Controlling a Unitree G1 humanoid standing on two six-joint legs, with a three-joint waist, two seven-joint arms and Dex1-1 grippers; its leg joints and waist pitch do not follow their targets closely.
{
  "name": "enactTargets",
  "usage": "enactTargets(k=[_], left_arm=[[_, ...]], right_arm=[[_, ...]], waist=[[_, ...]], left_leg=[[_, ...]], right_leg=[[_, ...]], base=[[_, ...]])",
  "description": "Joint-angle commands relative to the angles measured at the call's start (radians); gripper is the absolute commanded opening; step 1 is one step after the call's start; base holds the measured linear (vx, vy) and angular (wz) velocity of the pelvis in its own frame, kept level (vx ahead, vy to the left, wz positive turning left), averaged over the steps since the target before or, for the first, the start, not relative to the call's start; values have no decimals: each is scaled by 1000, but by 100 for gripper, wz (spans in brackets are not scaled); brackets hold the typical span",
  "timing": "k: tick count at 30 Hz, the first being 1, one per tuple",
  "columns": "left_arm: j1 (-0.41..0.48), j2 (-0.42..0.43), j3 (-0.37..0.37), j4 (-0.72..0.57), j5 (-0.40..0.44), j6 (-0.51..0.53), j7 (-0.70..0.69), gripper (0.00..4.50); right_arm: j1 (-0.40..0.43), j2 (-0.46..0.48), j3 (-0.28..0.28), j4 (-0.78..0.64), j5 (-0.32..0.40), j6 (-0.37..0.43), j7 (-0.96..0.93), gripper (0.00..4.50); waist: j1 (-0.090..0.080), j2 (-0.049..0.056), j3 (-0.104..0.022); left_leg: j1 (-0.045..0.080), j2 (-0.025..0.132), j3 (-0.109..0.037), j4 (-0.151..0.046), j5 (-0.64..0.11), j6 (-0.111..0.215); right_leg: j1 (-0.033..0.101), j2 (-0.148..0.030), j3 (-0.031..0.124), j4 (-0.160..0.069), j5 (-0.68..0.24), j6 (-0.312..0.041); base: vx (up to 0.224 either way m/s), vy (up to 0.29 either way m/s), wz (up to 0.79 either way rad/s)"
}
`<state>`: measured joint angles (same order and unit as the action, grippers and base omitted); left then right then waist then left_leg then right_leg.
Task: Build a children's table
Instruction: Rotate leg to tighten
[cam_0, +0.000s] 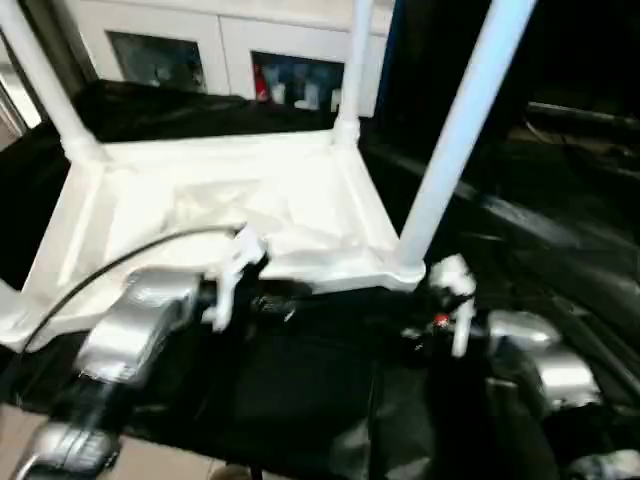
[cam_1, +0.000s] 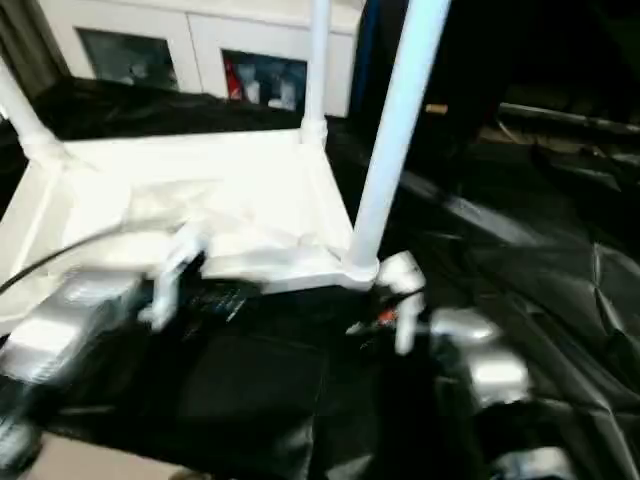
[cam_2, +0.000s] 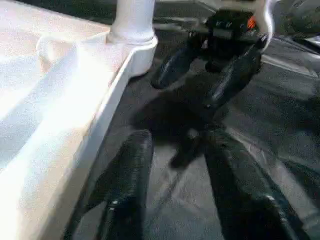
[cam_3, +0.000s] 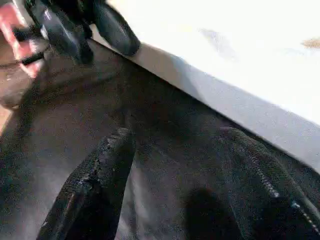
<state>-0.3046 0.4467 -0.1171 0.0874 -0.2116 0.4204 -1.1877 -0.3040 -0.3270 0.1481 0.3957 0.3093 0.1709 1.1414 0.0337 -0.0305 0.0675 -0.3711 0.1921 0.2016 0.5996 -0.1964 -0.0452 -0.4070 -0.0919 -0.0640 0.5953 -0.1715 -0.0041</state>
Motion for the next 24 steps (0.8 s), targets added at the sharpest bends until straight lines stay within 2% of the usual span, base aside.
enactTargets(k=[1, 2, 3, 4, 7, 9, 11, 13, 15, 16, 17, 18, 19, 22, 23, 24], left_arm=[[6, -7, 29, -29, 28, -23, 75, 215], [3, -21, 50, -5, 56, -60, 134, 221], [-2, -32, 68, 10, 77, -82, 192, 232], [-10, -42, 83, 28, 92, -93, 242, 245], [-20, -50, 104, 32, 91, -92, 309, 258], [-13, -53, 108, 5, 75, -81, 313, 289], [-8, -57, 109, -13, 66, -80, 318, 295], [-5, -59, 108, -20, 65, -82, 320, 300], [0, -60, 103, -27, 67, -86, 327, 322], [4, -59, 99, -33, 64, -86, 330, 337], [8, -57, 97, -41, 59, -78, 329, 339], [15, -54, 95, -54, 50, -69, 323, 339], [24, -51, 94, -70, 39, -62, 314, 343], [62, -28, 91, -128, 0, -16, 271, 379], [93, -2, 85, -168, -29, 30, 234, 378], [106, 10, 81, -183, -40, 46, 217, 380]], right_arm=[[-18, 11, -1, -31, -2, -7, -35, 283], [-33, 29, -12, -36, 3, -13, -65, 283], [-46, 43, -26, -50, 14, -4, -86, 283], [-58, 51, -39, -68, 29, 12, -96, 283], [-89, 56, -65, -134, 84, 87, -94, 283], [-106, 60, -64, -179, 112, 139, -93, 283], [-122, 74, -54, -206, 120, 175, -109, 283], [-133, 90, -41, -214, 115, 196, -130, 283], [-155, 141, -9, -182, 56, 207, -217, 283], [-167, 170, 4, -151, 15, 203, -280, 283], [-174, 189, 11, -125, -9, 203, -320, 283], [-175, 199, 19, -111, -21, 202, -340, 283], [-174, 205, 27, -103, -32, 197, -351, 283], [-178, 218, 28, -73, -44, 193, -387, 283], [-198, 228, 2, -18, -67, 165, -460, 283], [-206, 231, -10, 7, -77, 150, -494, 283]], waist=[[-4, 1, -58], [-4, 2, -57], [-9, -16, -54], [-6, -9, -54], [-3, -11, -59], [-4, -11, -64], [-3, -11, -65], [-3, -11, -73], [-2, -11, -74], [-4, -10, -74], [-6, -13, -73], [-6, -12, -73], [-3, -14, -68], [-5, -13, -64], [-5, -15, -63], [-6, -11, -61]], left_leg=[[24, 52, -16, -85, -220, 43], [25, 52, -16, -86, -233, 35], [21, 51, -16, -88, -257, 22], [19, 50, -21, -90, -260, 11], [23, 50, -23, -89, -246, 2], [19, 49, -23, -88, -209, 7], [20, 48, -20, -84, -175, 14], [20, 45, -17, -78, -120, 26], [19, 44, -16, -76, -92, 32], [18, 44, -16, -76, -81, 26], [17, 41, -15, -77, -89, 20], [18, 41, -15, -78, -114, 5], [21, 45, -16, -80, -144, -7], [21, 44, -16, -86, -194, -29], [23, 44, -16, -86, -201, -33], [23, 44, -17, -88, -215, -44]], right_leg=[[29, -48, 46, -64, -268, -246], [28, -48, 47, -66, -276, -243], [29, -48, 47, -71, -304, -227], [33, -52, 48, -69, -328, -209], [34, -52, 49, -67, -311, -188], [39, -50, 48, -59, -253, -195], [37, -49, 48, -53, -198, -210], [40, -47, 48, -44, -113, -238], [41, -47, 47, -40, -78, -252], [38, -47, 47, -38, -78, -257], [41, -46, 46, -41, -95, -254], [41, -49, 48, -44, -129, -250], [37, -52, 49, -46, -168, -243], [35, -45, 50, -52, -225, -213], [33, -46, 51, -52, -230, -209], [29, -47, 51, -53, -253, -208]], base=[[0, 0, 0], [0, 0, 0], [0, 0, 0], [0, 0, 0], [0, 0, 0], [0, 0, 0], [0, 0, 0], [0, 0, 0], [0, 0, 0], [0, 0, 0], [0, 0, 0], [0, 0, 0], [0, 0, 0], [0, 0, 0], [0, 0, 0], [0, 0, 0]])
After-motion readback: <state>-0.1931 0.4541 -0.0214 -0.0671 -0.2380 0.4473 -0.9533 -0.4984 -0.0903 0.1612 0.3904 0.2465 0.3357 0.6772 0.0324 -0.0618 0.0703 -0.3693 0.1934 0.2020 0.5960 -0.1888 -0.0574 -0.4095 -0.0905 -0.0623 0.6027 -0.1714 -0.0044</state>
